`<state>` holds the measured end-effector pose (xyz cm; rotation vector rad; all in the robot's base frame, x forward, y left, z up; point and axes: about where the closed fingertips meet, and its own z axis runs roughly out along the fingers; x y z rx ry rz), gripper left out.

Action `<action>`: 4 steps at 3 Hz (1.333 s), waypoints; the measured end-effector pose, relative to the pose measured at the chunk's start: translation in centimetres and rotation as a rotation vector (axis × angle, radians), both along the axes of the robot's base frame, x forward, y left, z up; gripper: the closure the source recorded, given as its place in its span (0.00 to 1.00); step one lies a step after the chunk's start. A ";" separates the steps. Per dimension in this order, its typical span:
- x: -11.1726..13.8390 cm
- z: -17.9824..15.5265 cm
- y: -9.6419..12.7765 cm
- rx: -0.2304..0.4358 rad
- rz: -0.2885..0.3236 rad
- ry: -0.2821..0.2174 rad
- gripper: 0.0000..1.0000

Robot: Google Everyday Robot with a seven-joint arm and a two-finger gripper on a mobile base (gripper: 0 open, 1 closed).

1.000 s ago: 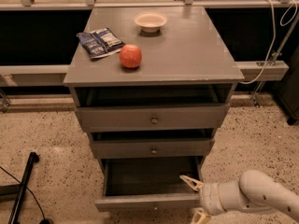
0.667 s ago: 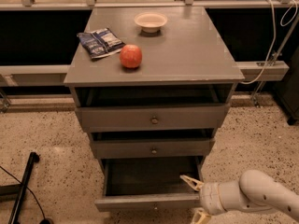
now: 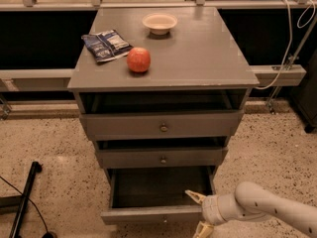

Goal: Close bottom drawer

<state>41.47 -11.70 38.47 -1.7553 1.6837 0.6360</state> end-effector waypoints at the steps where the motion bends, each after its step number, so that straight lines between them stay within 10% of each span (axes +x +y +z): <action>1: 1.5 -7.2 -0.1 0.031 -0.045 0.003 0.02; 4: 1.8 -18.3 -1.3 0.121 -0.199 0.054 0.71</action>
Offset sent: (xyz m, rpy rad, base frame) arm 0.0215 -0.0338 -0.1719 0.1649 0.0330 -0.2518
